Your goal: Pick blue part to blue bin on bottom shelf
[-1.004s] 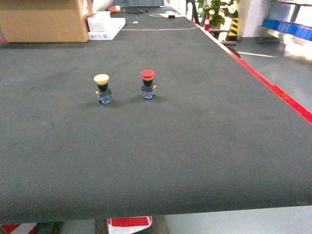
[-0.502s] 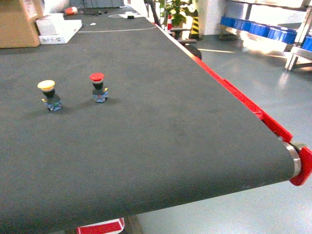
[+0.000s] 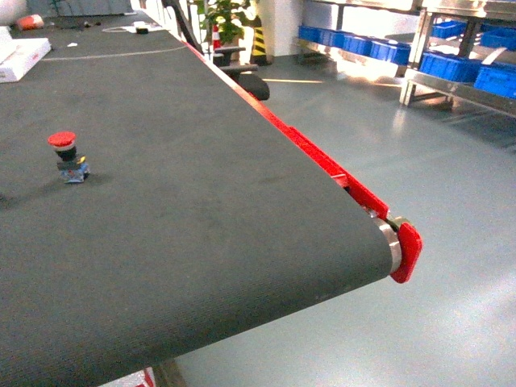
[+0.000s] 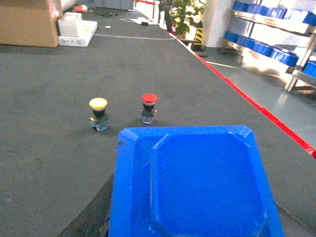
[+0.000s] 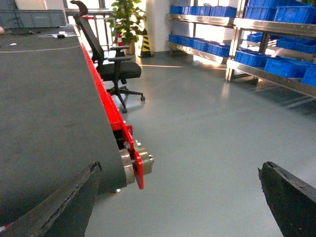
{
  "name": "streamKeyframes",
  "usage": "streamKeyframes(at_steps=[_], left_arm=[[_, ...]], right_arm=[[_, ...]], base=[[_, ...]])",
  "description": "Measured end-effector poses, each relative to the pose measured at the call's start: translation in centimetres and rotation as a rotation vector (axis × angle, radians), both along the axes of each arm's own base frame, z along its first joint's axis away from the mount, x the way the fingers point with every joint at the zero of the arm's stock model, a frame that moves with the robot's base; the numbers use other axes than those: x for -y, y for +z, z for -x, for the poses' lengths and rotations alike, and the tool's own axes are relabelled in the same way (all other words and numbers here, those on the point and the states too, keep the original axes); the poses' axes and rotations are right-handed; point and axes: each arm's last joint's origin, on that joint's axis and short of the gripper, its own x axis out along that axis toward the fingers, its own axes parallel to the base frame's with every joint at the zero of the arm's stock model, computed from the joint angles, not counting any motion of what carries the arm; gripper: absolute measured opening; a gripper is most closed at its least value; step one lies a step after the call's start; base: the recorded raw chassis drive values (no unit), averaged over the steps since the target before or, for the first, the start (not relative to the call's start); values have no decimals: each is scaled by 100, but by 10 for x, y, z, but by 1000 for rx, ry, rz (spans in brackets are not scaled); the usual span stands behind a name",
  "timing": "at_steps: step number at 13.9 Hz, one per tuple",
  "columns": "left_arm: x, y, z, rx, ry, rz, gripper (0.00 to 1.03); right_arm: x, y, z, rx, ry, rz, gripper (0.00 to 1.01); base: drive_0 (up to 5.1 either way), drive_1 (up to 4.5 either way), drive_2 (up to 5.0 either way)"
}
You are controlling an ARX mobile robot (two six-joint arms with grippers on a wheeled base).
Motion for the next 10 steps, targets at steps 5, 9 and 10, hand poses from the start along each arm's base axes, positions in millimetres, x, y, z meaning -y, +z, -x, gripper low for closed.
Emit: streamKeyframes(at_steps=[5,9,10], left_arm=[[0,0,0,0,0,0,43],[0,0,0,0,0,0,43],[0,0,0,0,0,0,43]], right_arm=[[0,0,0,0,0,0,98],[0,0,0,0,0,0,98],[0,0,0,0,0,0,98]], base=[[-162,-162,-162],[-159,-159,-159],[-156,-156,-156]])
